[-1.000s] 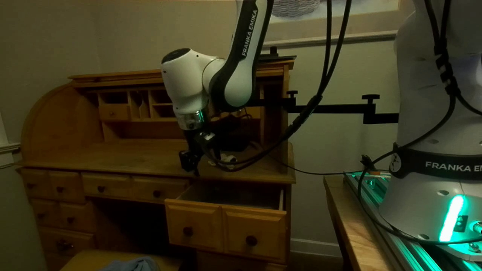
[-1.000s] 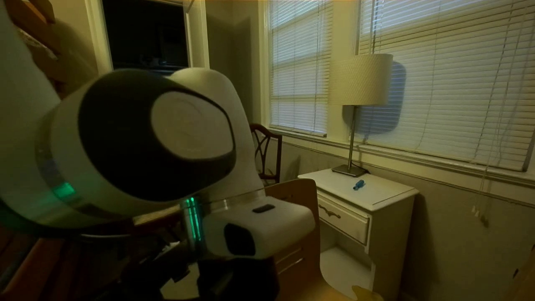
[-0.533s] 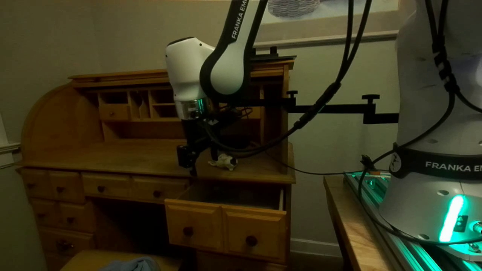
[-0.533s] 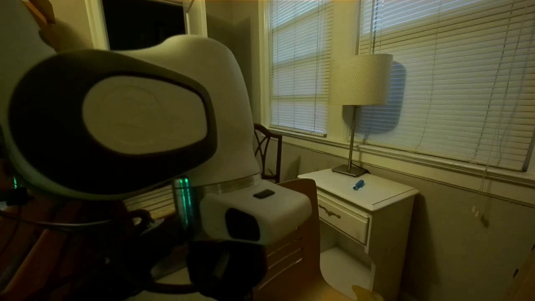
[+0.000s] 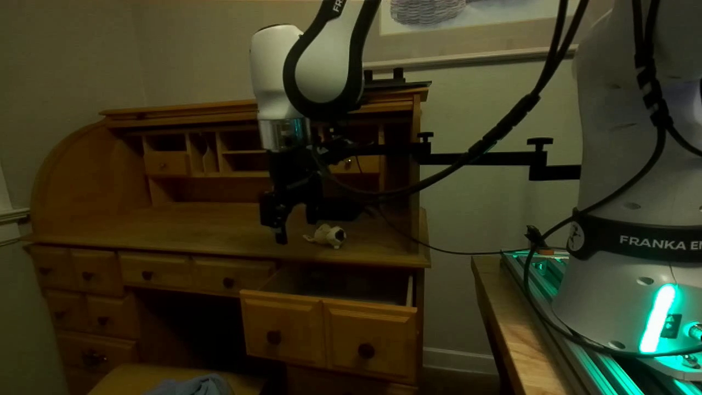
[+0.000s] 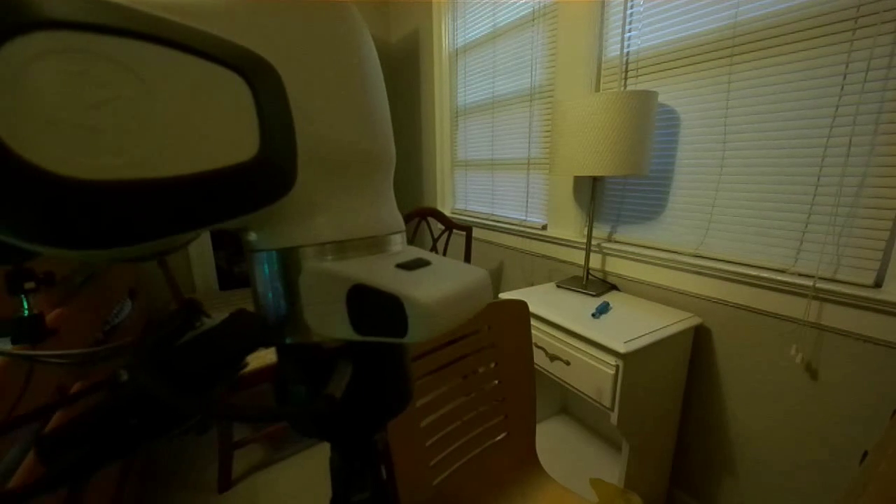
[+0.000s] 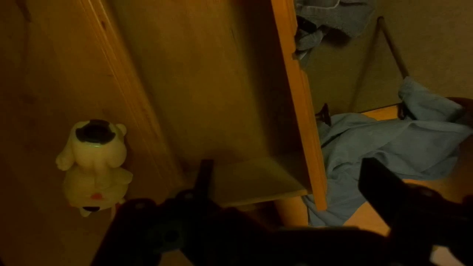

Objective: Open the rightmost drawer, and then move the white toy to the counter

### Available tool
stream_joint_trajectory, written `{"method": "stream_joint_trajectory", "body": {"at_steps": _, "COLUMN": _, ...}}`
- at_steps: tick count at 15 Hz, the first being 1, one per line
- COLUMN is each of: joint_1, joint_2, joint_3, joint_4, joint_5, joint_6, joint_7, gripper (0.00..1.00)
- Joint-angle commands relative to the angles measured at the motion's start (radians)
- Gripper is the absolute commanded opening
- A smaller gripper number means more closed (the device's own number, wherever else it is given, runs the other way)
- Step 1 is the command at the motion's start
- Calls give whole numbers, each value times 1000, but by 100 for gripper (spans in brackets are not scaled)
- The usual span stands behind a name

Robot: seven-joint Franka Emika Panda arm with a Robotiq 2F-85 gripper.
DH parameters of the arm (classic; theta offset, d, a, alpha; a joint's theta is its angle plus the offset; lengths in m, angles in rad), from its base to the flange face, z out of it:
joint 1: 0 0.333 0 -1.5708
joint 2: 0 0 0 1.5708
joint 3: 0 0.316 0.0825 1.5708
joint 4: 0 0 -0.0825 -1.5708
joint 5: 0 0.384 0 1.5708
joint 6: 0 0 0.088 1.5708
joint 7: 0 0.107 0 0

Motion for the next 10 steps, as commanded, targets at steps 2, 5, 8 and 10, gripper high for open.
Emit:
{"method": "stream_joint_trajectory", "body": {"at_steps": 2, "joint_1": 15, "joint_2": -93, "joint_3": -7, "joint_4": -37, "joint_5": 112, "joint_6": -88, "joint_7": -110, "gripper": 100}}
{"method": "stream_joint_trajectory", "body": {"at_steps": 5, "joint_1": 14, "joint_2": -118, "joint_3": -6, "joint_4": -32, "joint_5": 128, "joint_6": -133, "joint_7": -132, "gripper": 100}}
{"method": "stream_joint_trajectory", "body": {"at_steps": 8, "joint_1": 15, "joint_2": -83, "joint_3": -11, "joint_4": -5, "joint_5": 85, "joint_6": -121, "joint_7": -89, "gripper": 100}}
{"method": "stream_joint_trajectory", "body": {"at_steps": 10, "joint_1": 14, "joint_2": -89, "joint_3": -10, "joint_4": -5, "joint_5": 85, "joint_6": -129, "joint_7": -89, "gripper": 100}}
